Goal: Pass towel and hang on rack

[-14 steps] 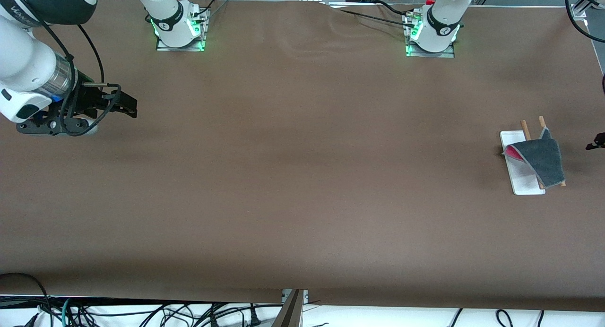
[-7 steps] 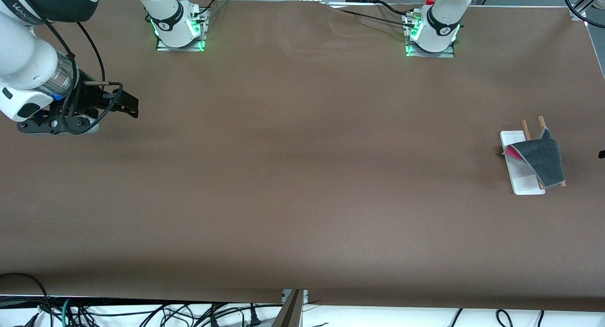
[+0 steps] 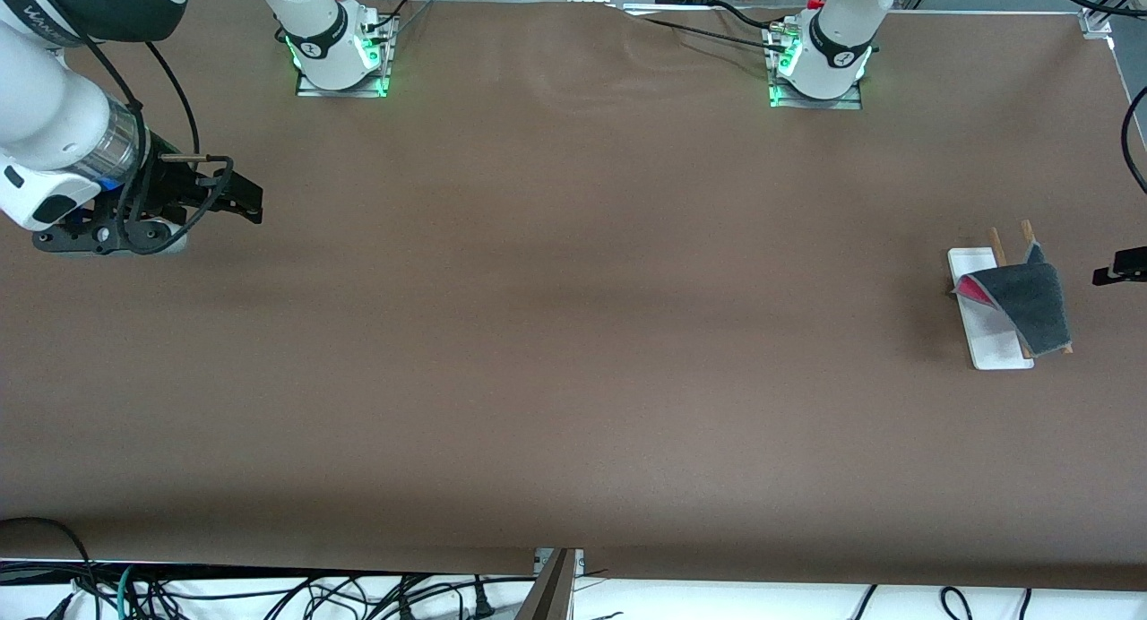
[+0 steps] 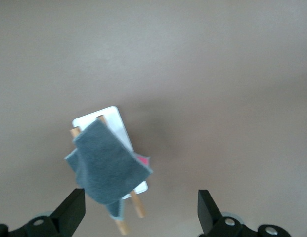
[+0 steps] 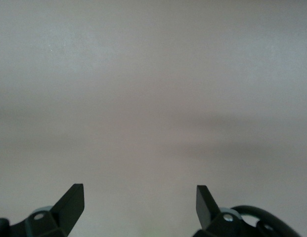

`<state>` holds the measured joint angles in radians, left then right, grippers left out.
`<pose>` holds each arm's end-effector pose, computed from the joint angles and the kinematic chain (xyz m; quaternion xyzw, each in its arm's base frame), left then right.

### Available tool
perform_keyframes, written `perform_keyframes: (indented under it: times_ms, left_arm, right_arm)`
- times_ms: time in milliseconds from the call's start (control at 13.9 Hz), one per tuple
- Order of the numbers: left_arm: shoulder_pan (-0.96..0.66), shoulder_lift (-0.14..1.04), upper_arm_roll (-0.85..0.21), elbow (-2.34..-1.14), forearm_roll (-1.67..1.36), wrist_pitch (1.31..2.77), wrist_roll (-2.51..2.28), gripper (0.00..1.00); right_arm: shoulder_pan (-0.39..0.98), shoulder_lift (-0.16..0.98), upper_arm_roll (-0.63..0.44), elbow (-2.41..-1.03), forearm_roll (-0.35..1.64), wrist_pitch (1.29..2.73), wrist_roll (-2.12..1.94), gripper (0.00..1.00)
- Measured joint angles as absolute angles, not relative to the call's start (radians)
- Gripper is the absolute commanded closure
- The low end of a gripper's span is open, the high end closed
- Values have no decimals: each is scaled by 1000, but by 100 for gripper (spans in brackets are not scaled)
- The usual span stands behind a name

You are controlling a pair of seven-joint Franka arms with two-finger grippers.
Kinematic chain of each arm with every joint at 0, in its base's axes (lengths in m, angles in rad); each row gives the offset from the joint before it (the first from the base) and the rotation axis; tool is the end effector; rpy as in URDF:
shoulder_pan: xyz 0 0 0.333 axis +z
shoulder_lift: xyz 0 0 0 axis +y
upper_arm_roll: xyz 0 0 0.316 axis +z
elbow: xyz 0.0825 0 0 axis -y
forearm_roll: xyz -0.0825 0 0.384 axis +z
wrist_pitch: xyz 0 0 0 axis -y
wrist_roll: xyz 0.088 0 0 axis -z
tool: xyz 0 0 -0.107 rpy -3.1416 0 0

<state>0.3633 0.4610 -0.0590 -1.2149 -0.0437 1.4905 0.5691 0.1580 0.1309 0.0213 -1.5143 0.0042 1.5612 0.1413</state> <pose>0.6397 0.2046 0.5003 0.9867 -0.1293 -0.0686 0.0708 0.5814 0.1050 0.5753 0.9989 0.0189 -0.0420 0.0033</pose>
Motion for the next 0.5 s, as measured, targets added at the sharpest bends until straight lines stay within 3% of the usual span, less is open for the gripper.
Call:
perform_keyframes:
  times_ms: [215, 502]
  left_arm:
    - [187, 345, 12, -1323, -43, 1501, 356, 0]
    - [39, 146, 22, -1543, -42, 1587, 70, 0]
  right_arm:
    - [158, 131, 21, -1514, 4, 1561, 141, 0]
    - [159, 131, 22, -1514, 4, 1561, 141, 0]
